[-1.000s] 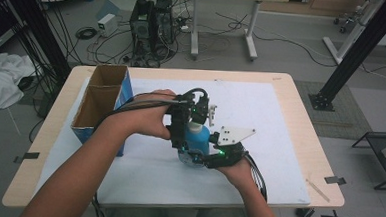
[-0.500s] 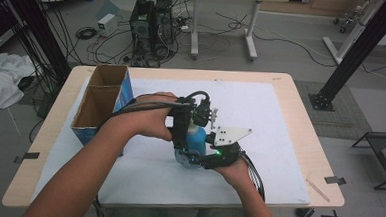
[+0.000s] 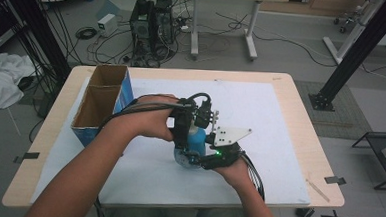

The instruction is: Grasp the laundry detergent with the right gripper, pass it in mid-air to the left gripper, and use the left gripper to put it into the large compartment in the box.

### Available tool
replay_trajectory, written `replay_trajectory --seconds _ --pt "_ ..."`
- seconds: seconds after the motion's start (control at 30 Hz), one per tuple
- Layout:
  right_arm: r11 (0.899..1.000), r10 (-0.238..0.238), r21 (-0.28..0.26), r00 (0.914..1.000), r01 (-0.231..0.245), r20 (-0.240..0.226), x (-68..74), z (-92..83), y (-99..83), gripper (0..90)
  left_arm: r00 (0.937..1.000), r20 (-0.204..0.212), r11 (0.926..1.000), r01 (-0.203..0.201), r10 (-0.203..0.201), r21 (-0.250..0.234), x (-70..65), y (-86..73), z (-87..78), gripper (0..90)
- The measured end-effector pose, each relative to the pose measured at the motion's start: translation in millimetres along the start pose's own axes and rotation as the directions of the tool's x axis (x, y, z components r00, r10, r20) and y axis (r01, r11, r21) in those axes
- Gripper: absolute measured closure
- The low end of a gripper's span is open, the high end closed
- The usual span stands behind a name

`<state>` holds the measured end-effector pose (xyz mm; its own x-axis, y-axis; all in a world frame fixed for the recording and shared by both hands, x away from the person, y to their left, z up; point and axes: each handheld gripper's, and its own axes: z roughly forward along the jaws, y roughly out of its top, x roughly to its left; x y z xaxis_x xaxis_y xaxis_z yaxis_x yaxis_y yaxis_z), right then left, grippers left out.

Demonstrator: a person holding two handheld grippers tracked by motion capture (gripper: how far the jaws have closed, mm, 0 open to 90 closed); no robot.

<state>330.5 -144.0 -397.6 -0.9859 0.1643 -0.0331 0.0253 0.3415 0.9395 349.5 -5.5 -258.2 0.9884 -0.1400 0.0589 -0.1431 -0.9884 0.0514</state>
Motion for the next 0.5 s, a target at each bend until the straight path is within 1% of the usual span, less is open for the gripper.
replay_trajectory --seconds 0.03,0.07,0.1,0.13,0.17,0.2,0.27,0.3,0.33,0.37,0.4,0.47,0.5 --pt "1.0 0.002 -0.003 1.0 -0.002 0.002 0.2 0.2 -0.1 47.7 0.9999 0.009 0.9999 0.013 -0.013 0.002 -0.8 -0.1 0.2 20.5" --pt "1.0 0.003 0.002 1.0 -0.003 0.0 0.1 -0.3 0.1 47.8 0.9999 0.011 0.9999 0.011 -0.011 0.003 -1.0 0.0 0.1 22.1" --pt "1.0 0.023 0.006 0.9997 -0.023 -0.008 1.2 -1.2 0.5 47.7 0.9999 0.011 0.9999 0.011 -0.011 0.003 -1.0 0.0 0.1 23.0" --pt "0.999 0.032 0.001 0.9995 -0.032 -0.004 1.7 -0.8 0.6 47.7 0.9999 0.01 0.9999 0.014 -0.014 0.002 -1.2 0.3 -0.1 23.0" --pt "1.0 0.019 0.002 0.9998 -0.019 -0.005 1.1 -0.7 0.3 47.7 0.9999 0.005 0.9999 0.014 -0.014 0.004 -1.5 0.4 -0.1 23.0" --pt "1.0 0.026 0.007 0.9996 -0.026 -0.008 1.3 -1.2 0.5 47.7 0.9999 0.003 0.9999 0.016 -0.016 0.004 -1.5 0.5 0.1 23.0" --pt "1.0 0.024 0.006 0.9997 -0.024 -0.009 1.1 -1.2 0.5 47.7 0.9999 0.007 0.9998 0.016 -0.016 0.008 -1.2 0.5 -0.1 23.2" --pt "1.0 0.025 0.005 0.9997 -0.025 -0.005 1.3 -1.0 0.3 47.7 0.9998 0.01 0.9999 0.015 -0.015 0.008 -1.4 0.5 -0.1 26.2" --pt "1.0 0.027 0.001 0.9996 -0.027 -0.005 1.4 -0.3 0.0 47.8 0.9998 0.012 0.9999 0.015 -0.015 0.006 -1.3 0.6 0.2 26.9" --pt "0.999 0.032 0.004 0.9995 -0.032 -0.008 1.2 -0.4 0.3 47.7 1.0 0.008 0.9997 0.006 -0.006 0.025 -0.8 1.0 -0.9 27.0" --pt "1.0 0.019 0.002 0.9998 -0.019 -0.002 0.7 0.4 -0.1 47.8 0.9999 0.015 0.9999 0.009 -0.009 0.01 -0.6 0.8 1.0 27.0" --pt "1.0 0.004 0.002 1.0 -0.004 -0.007 -0.2 1.3 -0.3 47.8 0.9998 0.018 0.9999 0.011 -0.012 0.012 -0.8 0.8 1.4 27.9" --pt "1.0 0.006 -0.004 1.0 -0.006 -0.004 0.2 1.9 -0.6 47.7 0.9998 0.017 0.9999 -0.01 0.01 0.014 0.3 1.4 1.3 28.6"
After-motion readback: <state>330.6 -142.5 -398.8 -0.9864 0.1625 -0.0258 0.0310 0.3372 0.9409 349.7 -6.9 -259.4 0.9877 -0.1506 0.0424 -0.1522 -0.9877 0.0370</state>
